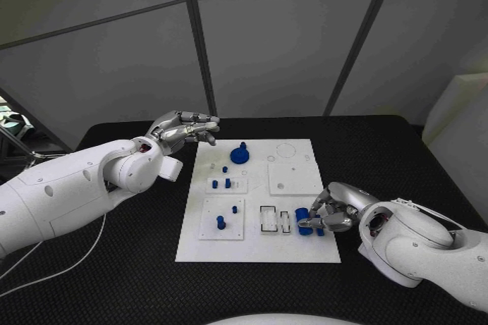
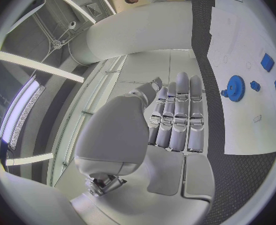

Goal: Assemble the parts on the task board

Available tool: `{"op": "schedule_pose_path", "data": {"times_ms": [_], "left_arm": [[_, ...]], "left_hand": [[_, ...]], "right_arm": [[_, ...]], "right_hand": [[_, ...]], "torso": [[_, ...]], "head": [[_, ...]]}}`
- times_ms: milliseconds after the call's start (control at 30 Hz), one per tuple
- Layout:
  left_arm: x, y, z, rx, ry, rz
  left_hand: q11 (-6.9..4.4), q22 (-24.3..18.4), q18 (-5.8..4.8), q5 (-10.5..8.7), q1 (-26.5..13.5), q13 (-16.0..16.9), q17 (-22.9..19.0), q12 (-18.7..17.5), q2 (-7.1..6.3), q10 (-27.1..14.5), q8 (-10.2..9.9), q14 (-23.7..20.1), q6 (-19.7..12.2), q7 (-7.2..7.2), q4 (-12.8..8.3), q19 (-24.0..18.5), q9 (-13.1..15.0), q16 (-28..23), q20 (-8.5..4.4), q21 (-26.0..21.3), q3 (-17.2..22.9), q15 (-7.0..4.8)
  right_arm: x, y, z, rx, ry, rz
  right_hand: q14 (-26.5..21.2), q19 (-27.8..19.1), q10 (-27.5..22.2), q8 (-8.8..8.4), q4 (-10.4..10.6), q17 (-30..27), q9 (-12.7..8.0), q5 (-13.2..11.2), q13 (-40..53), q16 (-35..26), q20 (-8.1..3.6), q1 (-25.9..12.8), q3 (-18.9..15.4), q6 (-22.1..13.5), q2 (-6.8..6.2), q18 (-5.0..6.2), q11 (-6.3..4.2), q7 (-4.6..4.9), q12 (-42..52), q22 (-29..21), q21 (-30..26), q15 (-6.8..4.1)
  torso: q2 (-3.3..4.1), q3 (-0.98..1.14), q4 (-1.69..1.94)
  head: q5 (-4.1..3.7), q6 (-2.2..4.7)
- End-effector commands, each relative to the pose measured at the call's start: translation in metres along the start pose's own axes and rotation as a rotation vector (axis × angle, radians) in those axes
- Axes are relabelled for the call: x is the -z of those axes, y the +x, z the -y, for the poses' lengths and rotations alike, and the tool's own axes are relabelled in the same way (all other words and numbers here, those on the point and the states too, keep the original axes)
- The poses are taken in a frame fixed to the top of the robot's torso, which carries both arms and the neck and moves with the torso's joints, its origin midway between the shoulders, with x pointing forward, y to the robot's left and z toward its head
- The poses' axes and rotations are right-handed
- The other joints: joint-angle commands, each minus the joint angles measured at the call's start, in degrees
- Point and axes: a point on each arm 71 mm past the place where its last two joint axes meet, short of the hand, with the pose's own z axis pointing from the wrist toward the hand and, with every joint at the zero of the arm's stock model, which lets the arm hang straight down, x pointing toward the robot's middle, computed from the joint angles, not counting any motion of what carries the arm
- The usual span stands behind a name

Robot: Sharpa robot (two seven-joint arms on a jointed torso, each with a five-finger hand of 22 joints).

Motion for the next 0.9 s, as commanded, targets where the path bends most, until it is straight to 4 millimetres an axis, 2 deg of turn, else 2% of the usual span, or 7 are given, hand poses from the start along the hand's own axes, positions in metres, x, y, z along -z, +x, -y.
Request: {"op": "schedule_pose_path", "data": {"times_ms": [33, 233, 600, 667, 700, 733, 900], "left_arm": [[-0.001, 0.002, 0.002, 0.007, 0.008, -0.013], [-0.001, 0.002, 0.001, 0.008, 0.007, -0.014], [0.0, 0.002, 0.002, 0.008, 0.008, -0.017], [0.0, 0.002, 0.002, 0.008, 0.008, -0.016], [0.0, 0.002, 0.002, 0.008, 0.008, -0.015], [0.0, 0.002, 0.002, 0.008, 0.008, -0.015], [0.0, 0.001, 0.002, 0.007, 0.008, -0.015]], "left_hand": [[-0.11, -0.05, 0.1, -0.29, 0.11, -0.06, -0.09, -0.1, 0.5, -0.29, -0.17, 0.31, -0.26, 0.08, -0.03, -0.06, 0.09, -0.26, 0.46, -0.21, -0.15, 0.13], [-0.11, -0.05, 0.1, -0.29, 0.11, -0.06, -0.09, -0.1, 0.5, -0.29, -0.17, 0.31, -0.26, 0.08, -0.03, -0.06, 0.09, -0.26, 0.46, -0.21, -0.15, 0.13], [-0.07, -0.18, 0.08, -0.32, -0.29, -0.07, -0.09, -0.12, 0.58, -0.33, -0.19, 0.37, -0.31, 0.11, 0.18, -0.1, 0.11, -0.45, 0.53, -0.38, -0.37, 0.2], [-0.07, -0.18, 0.08, -0.32, -0.29, -0.07, -0.09, -0.12, 0.58, -0.33, -0.19, 0.37, -0.31, 0.11, 0.18, -0.1, 0.11, -0.45, 0.53, -0.38, -0.37, 0.2], [-0.07, -0.18, 0.08, -0.32, -0.29, -0.07, -0.09, -0.12, 0.58, -0.33, -0.19, 0.37, -0.31, 0.11, 0.18, -0.1, 0.11, -0.45, 0.53, -0.38, -0.37, 0.2], [-0.07, -0.18, 0.08, -0.32, -0.29, -0.07, -0.09, -0.12, 0.58, -0.33, -0.19, 0.37, -0.31, 0.11, 0.18, -0.1, 0.11, -0.45, 0.53, -0.38, -0.37, 0.2], [-0.07, -0.24, 0.09, -0.28, -0.37, -0.08, -0.09, -0.12, 0.64, -0.34, -0.19, 0.39, -0.32, 0.09, 0.22, -0.1, 0.12, -0.52, 0.54, -0.44, -0.4, 0.21]], "right_arm": [[-0.002, 0.005, -0.002, 0.031, 0.0, -0.019], [-0.006, 0.014, -0.003, 0.041, 0.008, -0.044], [-0.011, 0.016, -0.001, 0.02, 0.026, -0.024], [-0.011, 0.015, -0.003, 0.004, 0.013, -0.002], [-0.01, 0.014, -0.003, -0.003, 0.007, 0.008], [-0.009, 0.013, -0.004, -0.011, -0.001, 0.019], [-0.001, 0.007, -0.012, -0.078, -0.056, 0.091]], "right_hand": [[3.46, 5.84, -0.51, -0.22, 0.45, 1.37, 0.29, 0.38, 0.17, 0.37, 0.17, 0.79, 0.05, -0.23, -0.01, -1.16, 0.01, -0.15, 0.23, 14.64, 0.44, 0.25], [3.48, 5.88, -0.51, -0.18, 0.76, 1.52, 0.97, 0.48, 0.37, 0.45, 0.15, 1.51, 0.22, -0.09, 0.34, -1.18, -0.03, -0.2, 0.24, 14.73, 0.52, 0.23], [3.57, 6.05, -0.26, 0.7, 1.07, 2.11, 3.39, 0.81, 1.17, 0.72, -0.12, 2.49, 1.12, 2.02, 2.2, -1.29, -0.58, -0.88, 0.46, 15.07, 0.84, -0.15], [3.64, 6.05, -0.08, 0.82, 0.88, 2.48, 3.96, 2.5, 1.53, 0.91, -0.27, 3.11, 1.44, 2.43, 2.59, -1.29, -0.74, -1.06, 0.68, 15.07, 0.84, -0.31], [3.67, 6.05, -0.01, 0.83, 0.9, 2.66, 4.29, 5.44, 1.66, 1.0, -0.41, 3.29, 1.53, 2.58, 2.62, -1.29, -0.83, -1.15, 0.72, 15.07, 0.84, -0.39], [3.7, 6.05, 0.04, 0.85, 0.89, 2.84, 4.54, 6.72, 1.76, 1.1, -0.44, 3.45, 1.63, 2.73, 2.78, -1.29, -0.92, -1.23, 0.76, 15.07, 0.84, -0.46], [3.74, 6.05, 0.16, 0.82, 1.0, 3.04, 5.08, 7.93, 1.99, 1.19, -0.54, 3.48, 1.74, 3.02, 3.15, -1.29, -1.04, -1.36, 0.81, 15.07, 0.84, -0.55]], "torso": [[-0.02, -0.02, 0.01], [0.02, -0.05, 0.02], [-0.12, -0.07, 0.08], [-0.12, -0.04, 0.04], [-0.11, -0.02, -0.01], [-0.1, -0.01, -0.06], [-0.07, -0.04, -0.08]], "head": [[-0.01, -0.03], [0.0, 0.12], [0.29, 0.13], [0.37, 0.17], [0.42, 0.27], [0.48, 0.31], [0.44, 0.46]]}}
